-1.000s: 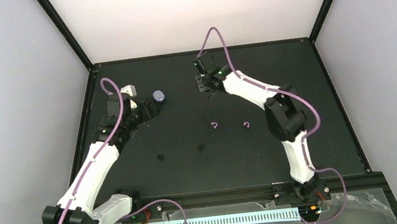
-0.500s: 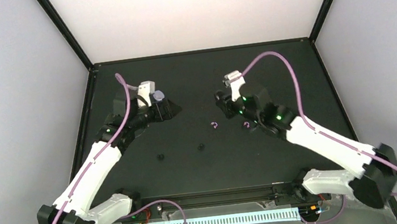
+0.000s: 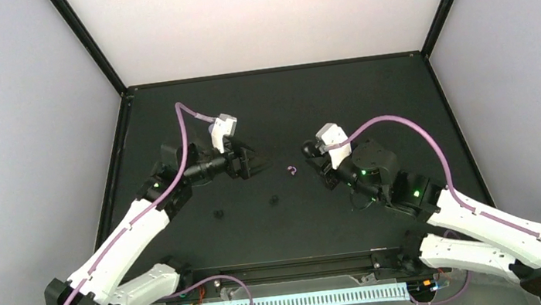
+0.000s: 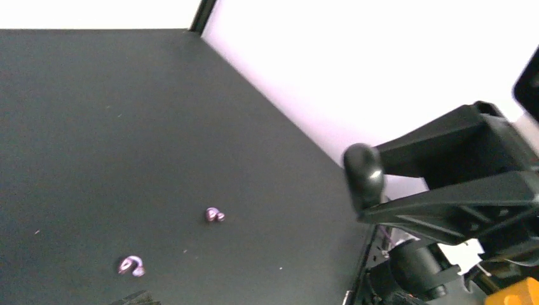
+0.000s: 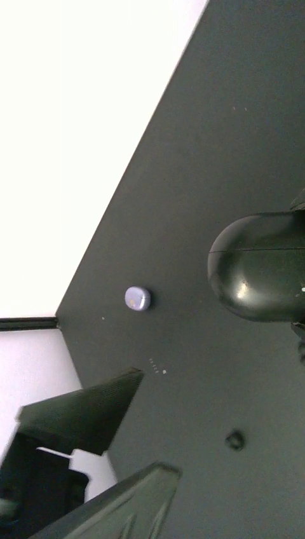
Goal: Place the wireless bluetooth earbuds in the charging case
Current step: Pick up the charging case at the center of the board.
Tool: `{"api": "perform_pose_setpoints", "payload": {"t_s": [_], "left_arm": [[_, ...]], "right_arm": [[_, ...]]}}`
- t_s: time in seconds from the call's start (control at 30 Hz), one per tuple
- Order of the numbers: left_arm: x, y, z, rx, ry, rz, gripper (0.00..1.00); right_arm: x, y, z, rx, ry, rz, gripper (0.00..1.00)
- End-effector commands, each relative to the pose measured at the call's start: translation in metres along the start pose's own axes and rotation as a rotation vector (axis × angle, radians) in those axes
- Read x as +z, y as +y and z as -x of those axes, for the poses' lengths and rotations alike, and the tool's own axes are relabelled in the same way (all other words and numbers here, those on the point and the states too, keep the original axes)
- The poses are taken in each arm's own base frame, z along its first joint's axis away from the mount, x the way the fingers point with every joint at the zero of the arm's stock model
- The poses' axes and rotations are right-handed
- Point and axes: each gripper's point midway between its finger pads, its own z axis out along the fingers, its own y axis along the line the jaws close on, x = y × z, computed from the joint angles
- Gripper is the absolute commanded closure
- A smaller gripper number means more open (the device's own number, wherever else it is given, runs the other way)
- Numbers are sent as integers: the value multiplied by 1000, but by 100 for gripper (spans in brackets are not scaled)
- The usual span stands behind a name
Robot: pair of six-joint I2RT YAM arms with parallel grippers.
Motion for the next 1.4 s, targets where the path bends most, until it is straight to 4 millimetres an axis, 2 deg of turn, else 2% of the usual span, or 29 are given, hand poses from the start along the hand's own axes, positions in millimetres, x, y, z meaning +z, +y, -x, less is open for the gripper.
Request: {"api": "perform_pose_setpoints", "payload": {"t_s": [0.0,0.2,0.33,0.47,0.67,0.97,1.37], "left_arm": [[-15,-39,16,82,-88,-155,1],[-20,-50,18,86,-94,-185,1],[-13,-59,15,51,-79,-223,3],[-2,-66,21,-35,-100,-238,6],[9,-81,26,-70,-96,-238,14],[19,-77,20,-94,-53,-205,27],[27,-85,2,-82,7,-232,34]], "right_arm": [[-4,4,-1,-179,9,-25,67],[-11,23,11,-336,-7,31,67],[-15,36,15,-438,-21,71,67],[-16,40,12,-530,-48,65,66],[-17,43,17,-588,-60,47,66],[-18,57,24,-671,-69,37,66],[-13,64,26,-665,-88,36,66]]}}
